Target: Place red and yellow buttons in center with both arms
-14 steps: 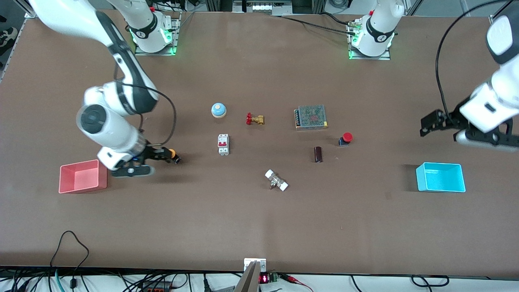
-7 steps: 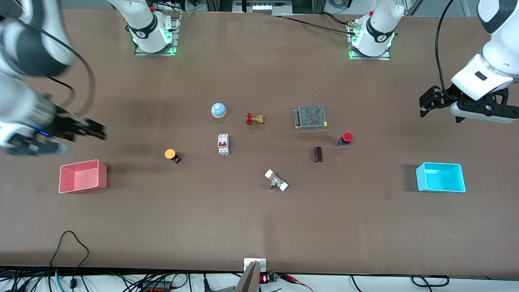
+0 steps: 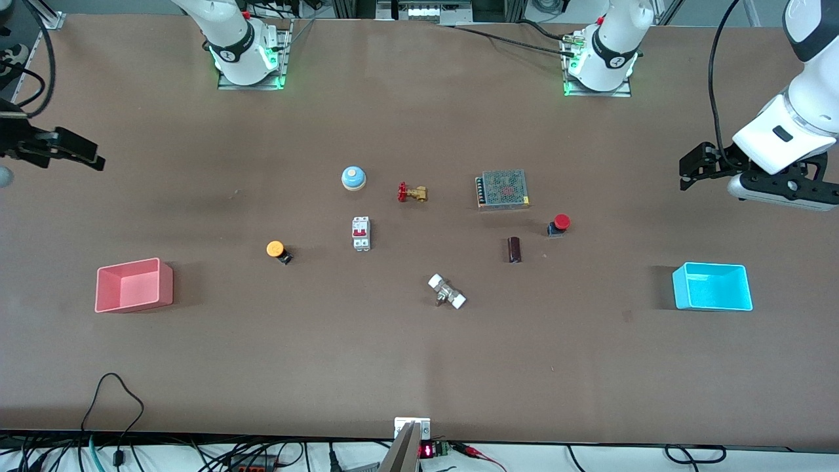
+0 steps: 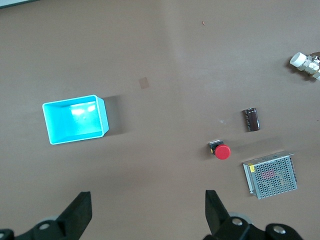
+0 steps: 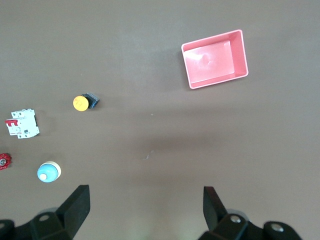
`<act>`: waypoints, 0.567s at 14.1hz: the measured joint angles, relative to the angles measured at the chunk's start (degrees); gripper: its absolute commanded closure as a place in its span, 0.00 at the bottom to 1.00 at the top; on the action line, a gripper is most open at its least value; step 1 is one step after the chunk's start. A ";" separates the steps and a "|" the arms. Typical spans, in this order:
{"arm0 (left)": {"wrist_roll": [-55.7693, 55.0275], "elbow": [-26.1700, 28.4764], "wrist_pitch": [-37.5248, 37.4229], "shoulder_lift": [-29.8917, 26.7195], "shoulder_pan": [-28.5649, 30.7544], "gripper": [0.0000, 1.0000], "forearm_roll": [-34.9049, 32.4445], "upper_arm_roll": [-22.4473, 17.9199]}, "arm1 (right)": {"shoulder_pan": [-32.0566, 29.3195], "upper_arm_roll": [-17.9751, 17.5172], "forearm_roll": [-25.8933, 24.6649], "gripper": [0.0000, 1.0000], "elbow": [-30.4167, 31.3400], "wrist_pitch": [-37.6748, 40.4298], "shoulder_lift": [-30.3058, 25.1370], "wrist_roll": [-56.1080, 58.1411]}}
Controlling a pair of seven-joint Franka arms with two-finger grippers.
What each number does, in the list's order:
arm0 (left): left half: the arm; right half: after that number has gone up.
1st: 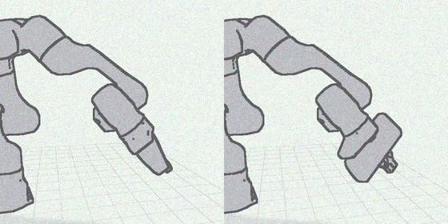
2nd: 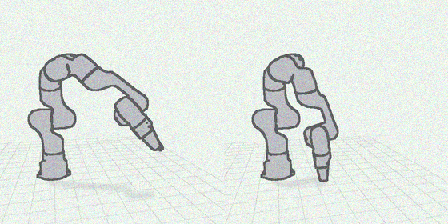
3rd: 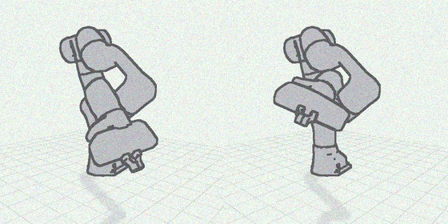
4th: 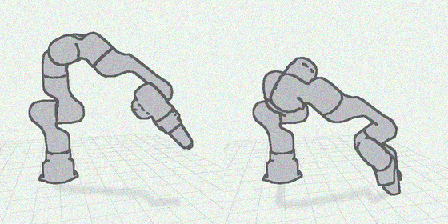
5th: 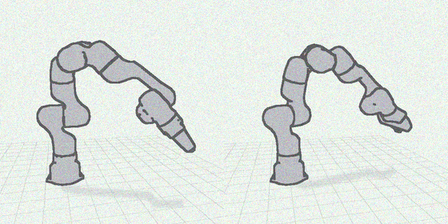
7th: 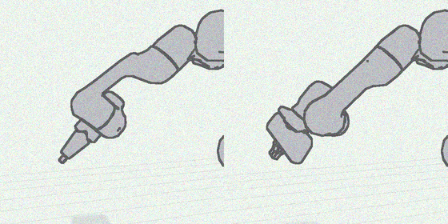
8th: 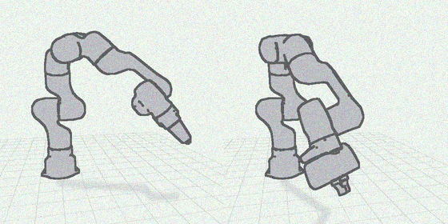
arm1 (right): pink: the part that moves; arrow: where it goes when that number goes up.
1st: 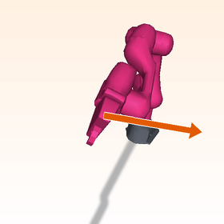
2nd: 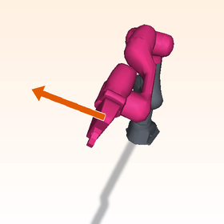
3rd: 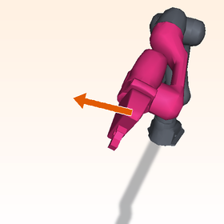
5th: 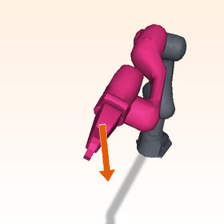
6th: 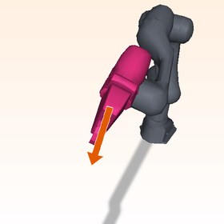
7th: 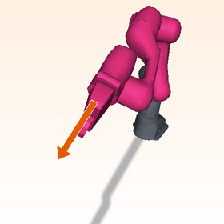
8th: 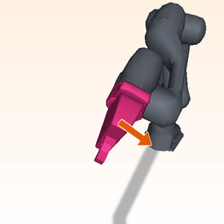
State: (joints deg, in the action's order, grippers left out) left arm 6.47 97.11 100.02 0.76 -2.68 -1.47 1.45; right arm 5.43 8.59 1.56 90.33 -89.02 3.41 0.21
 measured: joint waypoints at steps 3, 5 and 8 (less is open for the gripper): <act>0.00 -0.03 -0.09 0.19 -0.01 0.00 0.00 0.00 | 0.43 -0.52 -0.09 0.00 0.23 -0.68 0.79 0.01; 0.00 -0.08 -0.09 0.32 -0.09 0.00 0.00 0.00 | 1.15 -0.81 -0.84 0.00 -0.11 -0.70 0.84 0.01; 0.00 -0.10 -0.09 0.49 -0.18 0.00 0.00 0.00 | 1.43 -0.87 -1.41 0.00 -0.52 -0.71 1.71 0.01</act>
